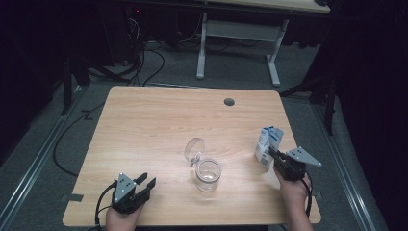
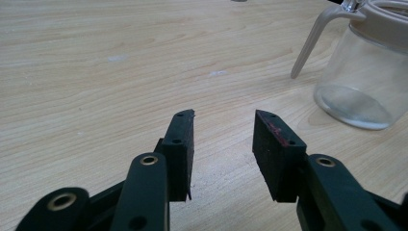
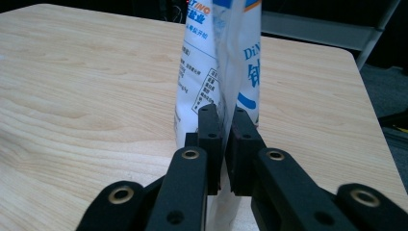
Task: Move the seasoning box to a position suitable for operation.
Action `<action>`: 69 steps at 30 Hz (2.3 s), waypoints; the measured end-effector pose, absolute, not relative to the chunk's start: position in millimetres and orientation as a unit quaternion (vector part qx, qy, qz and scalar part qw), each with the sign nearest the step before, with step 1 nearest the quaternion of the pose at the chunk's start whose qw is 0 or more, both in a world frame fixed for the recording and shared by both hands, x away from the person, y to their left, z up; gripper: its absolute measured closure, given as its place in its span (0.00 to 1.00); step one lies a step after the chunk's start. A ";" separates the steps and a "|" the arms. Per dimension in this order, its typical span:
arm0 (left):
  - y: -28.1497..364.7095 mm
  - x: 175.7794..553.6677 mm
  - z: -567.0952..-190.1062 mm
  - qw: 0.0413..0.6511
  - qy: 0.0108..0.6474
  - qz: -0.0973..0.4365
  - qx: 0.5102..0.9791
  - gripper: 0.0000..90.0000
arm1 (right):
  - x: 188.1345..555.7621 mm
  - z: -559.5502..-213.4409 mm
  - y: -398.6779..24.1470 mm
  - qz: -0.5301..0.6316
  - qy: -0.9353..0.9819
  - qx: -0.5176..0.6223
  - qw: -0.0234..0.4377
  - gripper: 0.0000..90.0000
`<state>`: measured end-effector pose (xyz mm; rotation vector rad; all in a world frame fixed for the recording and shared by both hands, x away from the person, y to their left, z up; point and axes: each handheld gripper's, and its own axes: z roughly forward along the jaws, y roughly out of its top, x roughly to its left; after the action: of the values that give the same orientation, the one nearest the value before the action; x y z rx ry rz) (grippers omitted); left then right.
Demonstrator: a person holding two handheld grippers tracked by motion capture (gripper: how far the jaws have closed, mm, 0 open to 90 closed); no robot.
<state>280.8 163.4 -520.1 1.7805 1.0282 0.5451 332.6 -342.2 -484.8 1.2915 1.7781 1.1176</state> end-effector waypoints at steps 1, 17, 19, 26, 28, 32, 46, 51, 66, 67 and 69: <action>163.5 280.7 -520.1 0.486 0.423 0.224 0.732 0.66 | 332.7 -484.9 -341.9 0.428 0.681 0.492 0.333 0.97; 160.3 281.5 -518.3 0.494 0.414 0.221 0.732 0.64 | 326.0 -476.6 -342.0 0.460 0.686 0.479 0.296 0.99; 158.6 282.0 -517.4 0.497 0.410 0.221 0.732 0.64 | 323.2 -474.6 -341.2 0.465 0.686 0.478 0.292 0.99; 147.8 288.0 -517.3 0.505 0.396 0.210 0.737 0.64 | 310.9 -468.5 -339.1 0.479 0.692 0.463 0.279 0.99; 143.5 290.3 -517.0 0.508 0.391 0.207 0.740 0.64 | 307.1 -467.5 -337.8 0.482 0.695 0.458 0.276 0.99; 135.3 294.5 -517.2 0.516 0.381 0.202 0.740 0.64 | 299.6 -466.1 -334.0 0.484 0.699 0.453 0.270 0.99; 145.9 302.9 -518.4 0.528 0.390 0.198 0.728 0.64 | 307.9 -459.6 -318.5 0.473 0.713 0.463 0.232 0.99; 148.0 309.4 -517.2 0.531 0.398 0.182 0.725 0.64 | 312.9 -440.9 -316.1 0.469 0.716 0.463 0.232 0.99; 131.4 314.3 -508.0 0.521 0.386 0.200 0.735 0.63 | 315.0 -435.1 -306.5 0.439 0.738 0.455 0.235 0.99; 129.7 313.2 -510.1 0.517 0.385 0.206 0.736 0.63 | 313.6 -434.4 -305.5 0.437 0.738 0.455 0.238 0.99; 127.3 310.5 -513.3 0.515 0.382 0.211 0.738 0.63 | 310.6 -433.2 -303.3 0.429 0.742 0.455 0.243 0.99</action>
<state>310.5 127.3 -513.3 1.7725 0.9175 0.5080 310.6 -303.3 -433.2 1.2420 2.0263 1.1722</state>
